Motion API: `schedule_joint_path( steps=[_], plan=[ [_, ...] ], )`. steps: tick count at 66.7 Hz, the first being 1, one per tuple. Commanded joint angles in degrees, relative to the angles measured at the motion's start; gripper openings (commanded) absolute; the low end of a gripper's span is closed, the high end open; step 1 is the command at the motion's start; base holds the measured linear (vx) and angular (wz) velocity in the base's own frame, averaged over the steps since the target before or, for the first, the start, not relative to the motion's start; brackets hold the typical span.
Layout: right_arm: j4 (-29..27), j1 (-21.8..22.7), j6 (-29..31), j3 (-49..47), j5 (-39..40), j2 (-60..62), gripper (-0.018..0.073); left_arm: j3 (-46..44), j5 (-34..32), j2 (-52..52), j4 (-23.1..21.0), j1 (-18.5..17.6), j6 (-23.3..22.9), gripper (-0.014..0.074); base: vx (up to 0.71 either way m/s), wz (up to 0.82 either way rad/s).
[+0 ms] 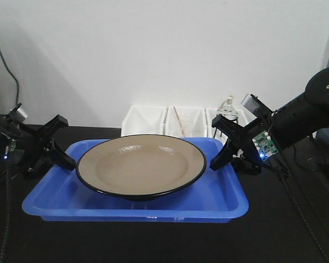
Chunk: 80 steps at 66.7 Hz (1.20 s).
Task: Place disk in tray to left cabinet
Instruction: 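Hold the tray steady while the base drives to the white cabinet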
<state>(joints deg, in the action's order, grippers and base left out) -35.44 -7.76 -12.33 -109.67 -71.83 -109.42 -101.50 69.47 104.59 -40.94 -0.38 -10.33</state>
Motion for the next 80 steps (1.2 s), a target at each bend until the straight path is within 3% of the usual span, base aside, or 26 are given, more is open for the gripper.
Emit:
schedule_joint_path(
  steps=[1, 80],
  plan=[
    [-15.6, -2.0, -0.4, -2.2, 0.5, 3.8, -0.0006, -2.2, 2.4, -3.4, -15.0, -2.3, -2.3, 0.0, -0.23, 0.42],
    [-15.6, -2.0, -0.4, -2.2, 0.5, 3.8, -0.0006, -2.2, 2.4, -3.4, -15.1, -2.3, -2.3, 0.0, -0.1, 0.61]
  ],
)
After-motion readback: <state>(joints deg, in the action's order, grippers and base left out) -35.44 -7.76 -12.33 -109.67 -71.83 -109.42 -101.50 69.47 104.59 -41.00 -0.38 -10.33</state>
